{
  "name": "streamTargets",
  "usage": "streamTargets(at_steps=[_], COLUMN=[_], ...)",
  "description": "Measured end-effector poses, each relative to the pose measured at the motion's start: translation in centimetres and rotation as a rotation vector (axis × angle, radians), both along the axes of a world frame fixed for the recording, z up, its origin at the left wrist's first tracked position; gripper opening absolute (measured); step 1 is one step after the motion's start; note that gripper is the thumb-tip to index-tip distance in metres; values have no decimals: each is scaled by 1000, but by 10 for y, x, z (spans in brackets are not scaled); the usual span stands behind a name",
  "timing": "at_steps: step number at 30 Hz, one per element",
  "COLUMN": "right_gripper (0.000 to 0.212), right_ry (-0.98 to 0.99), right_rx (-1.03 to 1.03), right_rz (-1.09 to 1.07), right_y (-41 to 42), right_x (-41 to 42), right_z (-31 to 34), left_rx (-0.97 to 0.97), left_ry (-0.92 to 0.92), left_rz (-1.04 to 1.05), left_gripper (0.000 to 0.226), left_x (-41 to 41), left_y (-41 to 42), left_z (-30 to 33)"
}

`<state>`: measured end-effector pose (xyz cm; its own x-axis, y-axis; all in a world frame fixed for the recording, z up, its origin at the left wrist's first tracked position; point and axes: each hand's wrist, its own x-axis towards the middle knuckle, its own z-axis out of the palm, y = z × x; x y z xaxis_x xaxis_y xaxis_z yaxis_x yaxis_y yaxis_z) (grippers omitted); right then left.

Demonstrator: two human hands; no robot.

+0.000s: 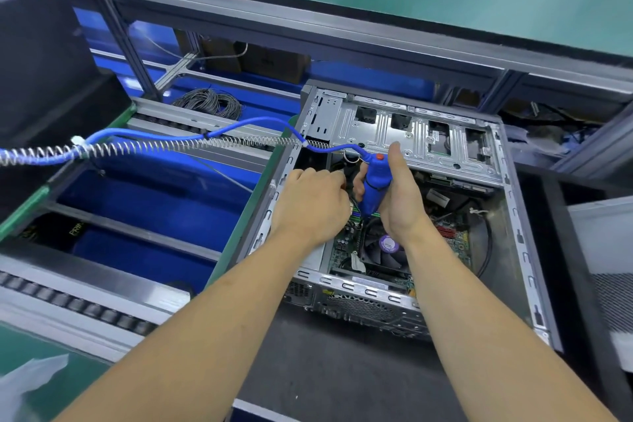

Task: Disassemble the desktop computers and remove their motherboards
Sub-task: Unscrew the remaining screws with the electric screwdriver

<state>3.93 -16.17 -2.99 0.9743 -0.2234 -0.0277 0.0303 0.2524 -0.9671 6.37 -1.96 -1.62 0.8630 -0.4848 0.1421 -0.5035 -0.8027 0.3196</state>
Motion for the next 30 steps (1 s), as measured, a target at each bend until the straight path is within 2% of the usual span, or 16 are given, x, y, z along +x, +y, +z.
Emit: streamTargets(at_steps=[8, 14, 19, 26, 30], right_gripper=[51, 71, 57, 55, 59], right_ry=[-3, -17, -161, 12, 31], right_rx=[42, -51, 2, 14, 33], right_rz=[-23, -13, -146, -293, -273], right_y=[2, 4, -34, -78, -82], right_x=[-3, -3, -18, -50, -55], right_z=[3, 3, 15, 10, 5], left_rx=[7, 5, -15, -21, 8], left_ry=[6, 2, -1, 11, 12], left_rz=[11, 4, -3, -1, -7], left_gripper=[20, 26, 28, 28, 26], left_x=[0, 0, 1, 2, 2], left_y=[0, 1, 1, 2, 1], left_z=[0, -1, -3, -5, -3])
